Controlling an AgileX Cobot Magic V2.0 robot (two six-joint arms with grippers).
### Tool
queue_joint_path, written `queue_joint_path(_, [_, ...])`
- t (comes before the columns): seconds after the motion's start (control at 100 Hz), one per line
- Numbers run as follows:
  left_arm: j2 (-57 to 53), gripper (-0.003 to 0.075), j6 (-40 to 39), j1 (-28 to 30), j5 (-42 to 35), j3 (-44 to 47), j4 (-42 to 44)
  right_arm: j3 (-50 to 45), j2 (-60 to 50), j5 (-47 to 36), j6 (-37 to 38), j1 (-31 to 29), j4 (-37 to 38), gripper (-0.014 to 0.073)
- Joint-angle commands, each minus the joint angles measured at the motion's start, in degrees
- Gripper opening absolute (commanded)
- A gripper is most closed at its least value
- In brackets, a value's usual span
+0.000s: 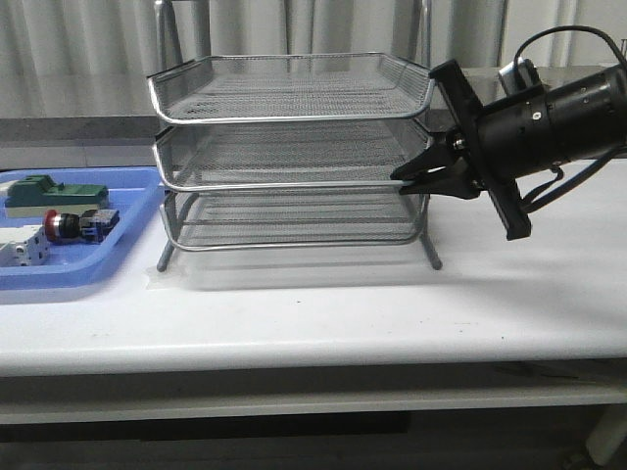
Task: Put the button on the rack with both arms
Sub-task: 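Close the right gripper on the middle tray's front rim, then pull the middle wire tray out toward the robot with the right gripper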
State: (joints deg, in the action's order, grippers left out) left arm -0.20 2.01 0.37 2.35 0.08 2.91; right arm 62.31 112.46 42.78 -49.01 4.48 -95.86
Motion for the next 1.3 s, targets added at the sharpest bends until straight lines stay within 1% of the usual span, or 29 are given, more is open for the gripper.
queue_joint_path(0.0, [-0.71,-0.0020,-0.30,-0.37,-4.66,2.62,-0.15,1.23,-2.91,3.15,-0.91,-0.16,-0.86,-0.0040])
queue_joint_path(0.24, [-0.71,-0.0020,-0.30,-0.37,-4.66,2.62,-0.15,0.31,-3.03,4.42,-0.91,-0.16,1.61,-0.0040])
queue_joint_path(0.38, [-0.71,-0.0020,-0.30,-0.37,-4.66,2.62,-0.15,-1.75,-3.66,5.35,-0.91,-0.16,2.82,-0.0040])
queue_joint_path(0.61, [-0.71,-0.0020,-0.30,-0.37,-4.66,2.62,-0.15,-9.15,-8.31,5.40,-5.10,-0.16,2.88,-0.0040])
queue_joint_path(0.83, [-0.71,-0.0020,-0.30,-0.37,-4.66,2.62,-0.15,-16.56,-13.89,4.09,-6.25,-0.09,2.57,-0.0040])
queue_joint_path(0.99, [-0.71,-0.0020,-0.30,-0.37,-4.66,2.62,-0.15,-19.85,-17.43,4.34,-7.10,-0.09,2.27,-0.0040])
queue_joint_path(1.14, [-0.71,-0.0020,-0.30,-0.37,-4.66,2.62,-0.15,-20.73,-19.25,4.48,-7.54,-0.09,2.58,-0.0035])
queue_joint_path(1.21, [-0.71,-0.0020,-0.30,-0.37,-4.66,2.62,-0.15,-20.73,-19.49,4.53,-7.54,-0.09,2.64,-0.0004])
queue_joint_path(1.26, [-0.71,-0.0020,-0.30,-0.37,-4.66,2.62,-0.15,-20.73,-19.50,4.59,-7.74,-0.09,2.64,0.0048])
queue_joint_path(1.29, [-0.71,-0.0020,-0.30,-0.37,-4.66,2.62,-0.15,-20.73,-19.50,4.59,-8.00,-0.09,2.64,0.0099])
